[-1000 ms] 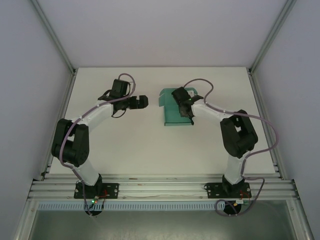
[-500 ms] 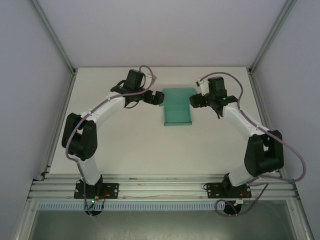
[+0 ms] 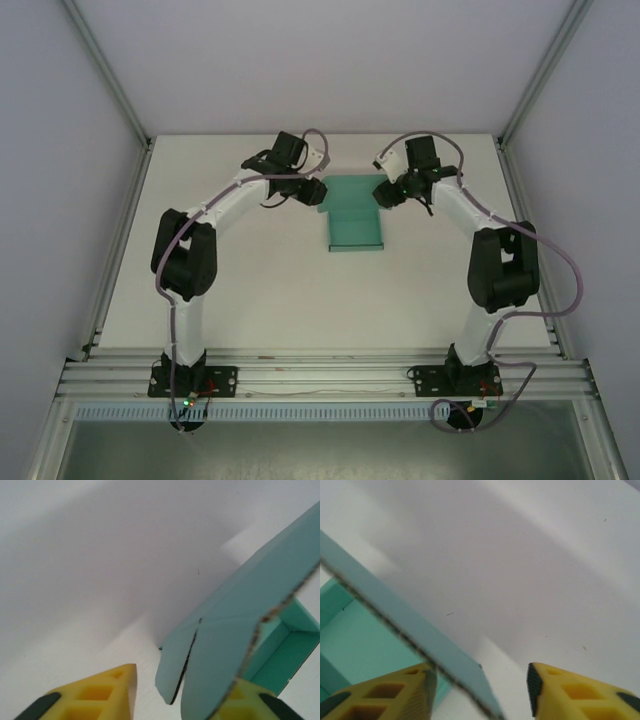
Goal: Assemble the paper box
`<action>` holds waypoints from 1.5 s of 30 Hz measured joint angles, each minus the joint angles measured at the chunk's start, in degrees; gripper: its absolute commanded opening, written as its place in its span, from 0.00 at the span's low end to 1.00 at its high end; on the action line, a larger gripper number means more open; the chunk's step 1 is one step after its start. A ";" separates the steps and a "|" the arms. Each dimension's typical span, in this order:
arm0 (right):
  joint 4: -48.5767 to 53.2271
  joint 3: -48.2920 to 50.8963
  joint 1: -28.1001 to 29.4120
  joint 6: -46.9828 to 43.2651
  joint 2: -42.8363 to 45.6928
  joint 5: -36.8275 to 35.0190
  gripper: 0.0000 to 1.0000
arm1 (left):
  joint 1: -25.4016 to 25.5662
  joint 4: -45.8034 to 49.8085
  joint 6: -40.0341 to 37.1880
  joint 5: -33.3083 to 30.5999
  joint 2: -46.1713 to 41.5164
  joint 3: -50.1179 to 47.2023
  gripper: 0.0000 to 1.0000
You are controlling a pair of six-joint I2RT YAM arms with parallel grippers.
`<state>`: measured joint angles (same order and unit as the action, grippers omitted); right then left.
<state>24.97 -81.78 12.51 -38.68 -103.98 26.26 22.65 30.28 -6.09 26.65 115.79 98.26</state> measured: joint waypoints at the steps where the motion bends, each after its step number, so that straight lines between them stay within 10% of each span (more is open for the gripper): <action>1: 0.61 -0.44 -0.09 -0.17 -0.17 0.35 0.34 | 0.09 0.13 0.09 -0.09 0.20 0.42 0.15; 7: 2.27 -1.38 -0.09 -0.28 -0.35 0.72 0.05 | 0.61 0.13 0.24 -1.18 0.28 0.92 0.04; 14: 0.92 -1.29 0.26 6.54 -0.28 0.00 0.04 | 1.20 -1.40 5.55 -4.83 0.17 0.63 0.02; 25: -5.97 3.54 5.01 19.45 1.73 -10.01 0.14 | 2.16 -4.81 11.69 -8.35 -2.01 -3.32 0.02; 28: -5.75 3.37 5.18 21.31 1.73 -12.37 0.54 | 2.29 -5.09 11.63 -9.18 -3.15 -4.85 0.02; 31: -5.07 3.32 5.07 22.71 1.73 -14.97 0.73 | 2.38 -5.53 11.58 -9.46 -4.57 -6.78 0.02; 45: -2.97 13.33 4.28 22.91 7.17 -9.25 0.60 | 2.38 -5.42 2.25 -4.33 -9.31 -8.79 0.00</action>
<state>22.00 -68.45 16.80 -15.77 -96.82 17.02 25.04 24.86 -3.84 22.33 106.48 89.47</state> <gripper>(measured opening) 0.605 0.047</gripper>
